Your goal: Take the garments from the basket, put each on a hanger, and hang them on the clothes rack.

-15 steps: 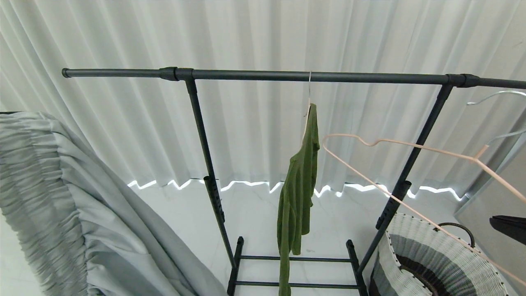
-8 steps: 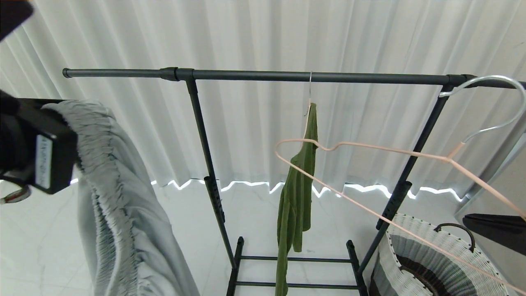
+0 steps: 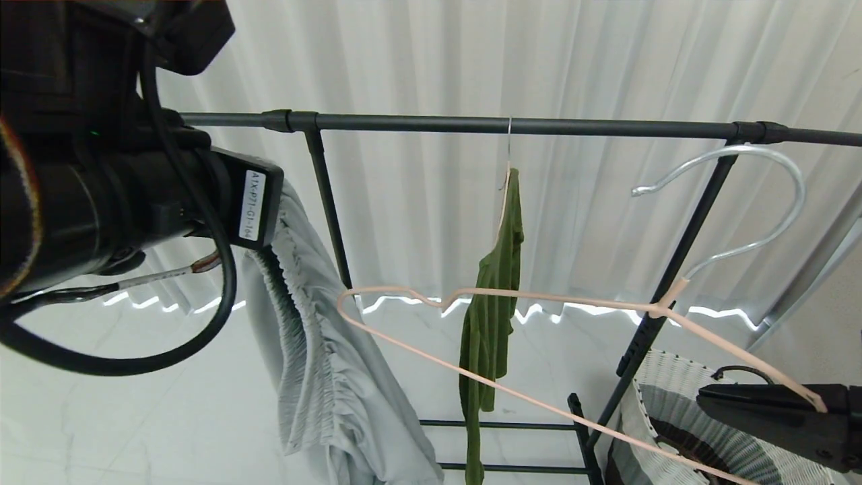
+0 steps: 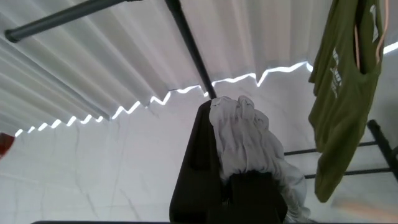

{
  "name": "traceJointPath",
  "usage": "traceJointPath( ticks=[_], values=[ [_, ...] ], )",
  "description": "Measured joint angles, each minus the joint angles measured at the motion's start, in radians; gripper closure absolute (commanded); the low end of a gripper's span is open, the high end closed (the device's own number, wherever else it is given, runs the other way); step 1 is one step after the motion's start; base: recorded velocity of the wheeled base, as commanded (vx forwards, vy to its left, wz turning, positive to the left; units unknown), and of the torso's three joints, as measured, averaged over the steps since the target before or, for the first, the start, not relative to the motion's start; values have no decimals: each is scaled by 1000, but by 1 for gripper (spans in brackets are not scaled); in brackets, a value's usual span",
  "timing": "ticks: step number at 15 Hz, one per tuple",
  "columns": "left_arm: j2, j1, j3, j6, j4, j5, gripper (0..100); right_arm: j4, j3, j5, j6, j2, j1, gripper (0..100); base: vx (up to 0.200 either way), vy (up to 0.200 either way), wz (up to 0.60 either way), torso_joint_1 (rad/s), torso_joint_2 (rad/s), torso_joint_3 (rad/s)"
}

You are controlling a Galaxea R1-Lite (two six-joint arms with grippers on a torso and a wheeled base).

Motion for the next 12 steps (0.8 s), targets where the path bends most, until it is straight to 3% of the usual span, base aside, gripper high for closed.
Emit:
traceJointPath(
  ticks=[3, 12],
  values=[
    [55, 23, -31, -46, -5, 1, 100, -2, -31, 2, 4, 28, 18, 100, 0, 0, 0, 0, 0, 0],
    [143, 84, -101, -49, -44, 20, 100, -39, -95, 1, 51, 115, 36, 100, 0, 0, 0, 0, 0, 0]
  ],
)
